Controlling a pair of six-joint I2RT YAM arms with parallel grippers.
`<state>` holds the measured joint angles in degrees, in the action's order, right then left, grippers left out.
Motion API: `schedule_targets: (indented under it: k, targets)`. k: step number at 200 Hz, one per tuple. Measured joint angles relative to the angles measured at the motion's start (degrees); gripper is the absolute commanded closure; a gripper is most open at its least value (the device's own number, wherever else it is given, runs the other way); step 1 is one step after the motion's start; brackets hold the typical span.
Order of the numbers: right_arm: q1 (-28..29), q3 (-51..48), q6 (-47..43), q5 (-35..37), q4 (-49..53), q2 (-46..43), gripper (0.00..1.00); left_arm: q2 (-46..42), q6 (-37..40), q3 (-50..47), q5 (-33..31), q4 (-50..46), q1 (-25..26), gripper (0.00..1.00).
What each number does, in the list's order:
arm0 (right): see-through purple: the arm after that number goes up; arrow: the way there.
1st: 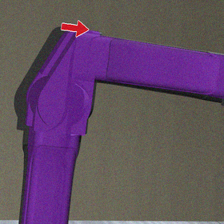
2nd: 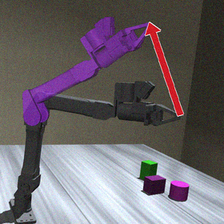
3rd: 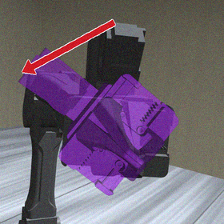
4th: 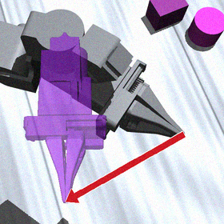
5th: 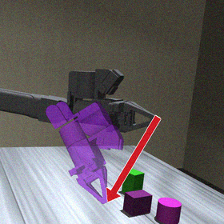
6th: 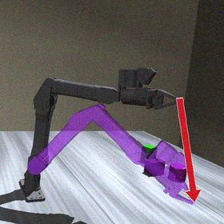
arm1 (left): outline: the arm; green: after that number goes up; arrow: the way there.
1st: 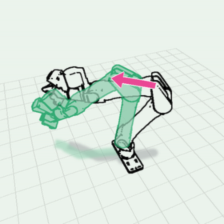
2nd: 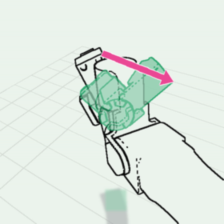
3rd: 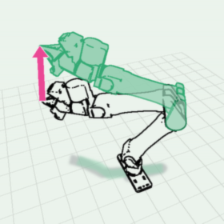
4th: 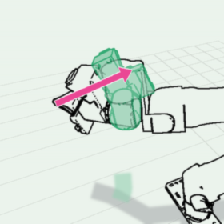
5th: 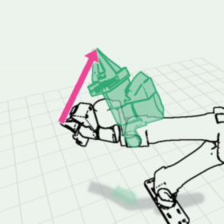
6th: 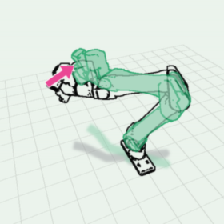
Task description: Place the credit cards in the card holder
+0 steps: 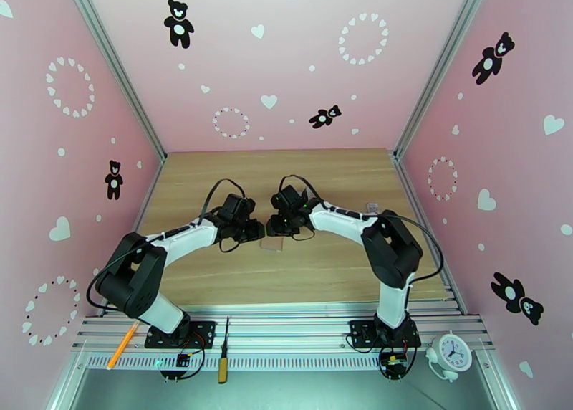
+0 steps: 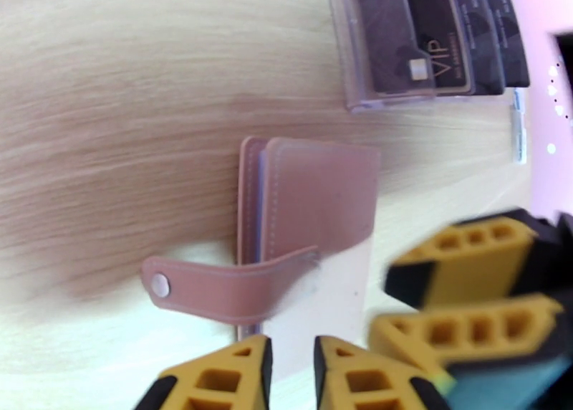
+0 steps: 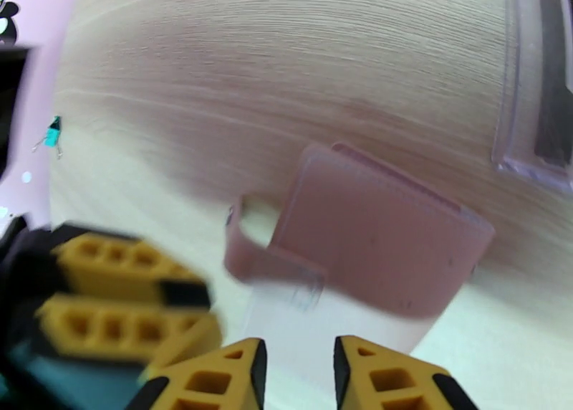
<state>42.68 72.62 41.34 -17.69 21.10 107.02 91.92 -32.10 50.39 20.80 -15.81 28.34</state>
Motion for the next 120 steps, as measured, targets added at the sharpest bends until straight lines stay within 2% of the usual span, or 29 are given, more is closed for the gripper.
schedule_targets:
  k: [50, 120]
  targets:
    - [-0.7, -4.3, 0.0, 0.1, -0.1, -1.1, 0.68, 2.4, 0.2, 2.6, 0.0, 0.3, 0.0, 0.75]
    - [-2.7, -7.8, 0.1, -0.8, -1.7, -1.3, 0.63, 6.6, 1.3, 4.6, -0.2, 0.5, 0.0, 0.75]
